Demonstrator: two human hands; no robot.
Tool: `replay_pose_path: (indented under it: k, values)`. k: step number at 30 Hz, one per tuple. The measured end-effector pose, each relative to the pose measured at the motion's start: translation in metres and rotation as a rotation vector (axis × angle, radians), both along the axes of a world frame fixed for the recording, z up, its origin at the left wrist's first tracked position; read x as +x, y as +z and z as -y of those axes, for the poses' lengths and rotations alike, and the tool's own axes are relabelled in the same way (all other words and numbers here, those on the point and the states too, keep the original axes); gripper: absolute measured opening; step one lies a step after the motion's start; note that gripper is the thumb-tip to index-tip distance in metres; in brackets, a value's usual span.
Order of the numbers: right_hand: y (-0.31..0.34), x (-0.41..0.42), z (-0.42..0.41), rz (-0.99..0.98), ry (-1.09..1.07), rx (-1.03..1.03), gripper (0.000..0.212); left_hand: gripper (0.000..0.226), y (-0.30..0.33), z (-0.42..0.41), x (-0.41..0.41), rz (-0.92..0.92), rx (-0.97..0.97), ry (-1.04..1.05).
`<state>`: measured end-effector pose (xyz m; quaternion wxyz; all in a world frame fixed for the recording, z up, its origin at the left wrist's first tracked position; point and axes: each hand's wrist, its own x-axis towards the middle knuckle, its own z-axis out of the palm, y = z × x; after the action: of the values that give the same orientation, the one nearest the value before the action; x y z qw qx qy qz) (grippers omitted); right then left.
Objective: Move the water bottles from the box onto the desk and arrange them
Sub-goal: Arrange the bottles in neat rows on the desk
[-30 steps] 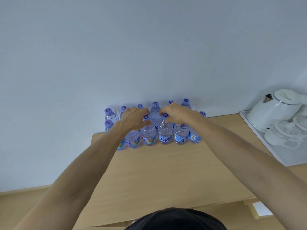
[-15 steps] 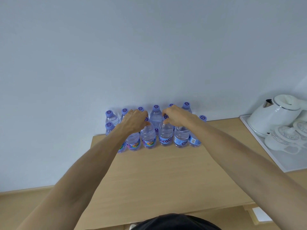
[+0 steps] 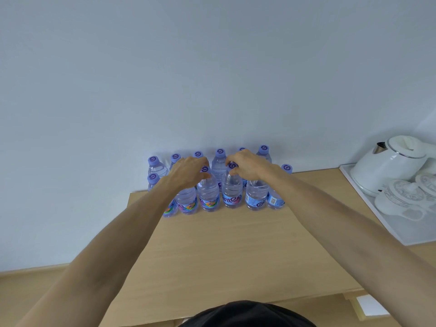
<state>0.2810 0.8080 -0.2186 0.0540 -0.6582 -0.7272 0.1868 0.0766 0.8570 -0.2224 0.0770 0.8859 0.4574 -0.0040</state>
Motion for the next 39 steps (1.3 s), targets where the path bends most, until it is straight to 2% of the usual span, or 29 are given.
replay_pose_path:
  k: [8, 18, 26, 30, 34, 39]
  values:
    - [-0.003, -0.005, 0.002, -0.062, 0.03, 0.034, 0.033, 0.033, 0.003, -0.006, -0.006, 0.046, -0.068, -0.021]
    - [-0.004, -0.012, 0.0, -0.061, 0.041, 0.052, 0.026, 0.029, 0.0, -0.009, -0.011, 0.064, -0.034, -0.086]
    - [-0.003, -0.006, -0.002, -0.05, 0.068, 0.001, 0.035, 0.028, -0.001, -0.015, -0.013, 0.071, -0.032, -0.123]
    - [0.002, -0.004, -0.001, 0.046, 0.142, -0.058, 0.044, 0.03, -0.001, -0.012, -0.017, 0.03, -0.029, -0.153]
    - [0.0, -0.01, -0.003, 0.079, 0.119, -0.025, 0.031, 0.021, -0.003, -0.009, -0.018, -0.012, 0.0, -0.185]
    - [-0.005, -0.013, 0.0, 0.031, 0.073, 0.043, 0.028, 0.021, -0.004, -0.01, -0.015, -0.011, 0.015, -0.18]
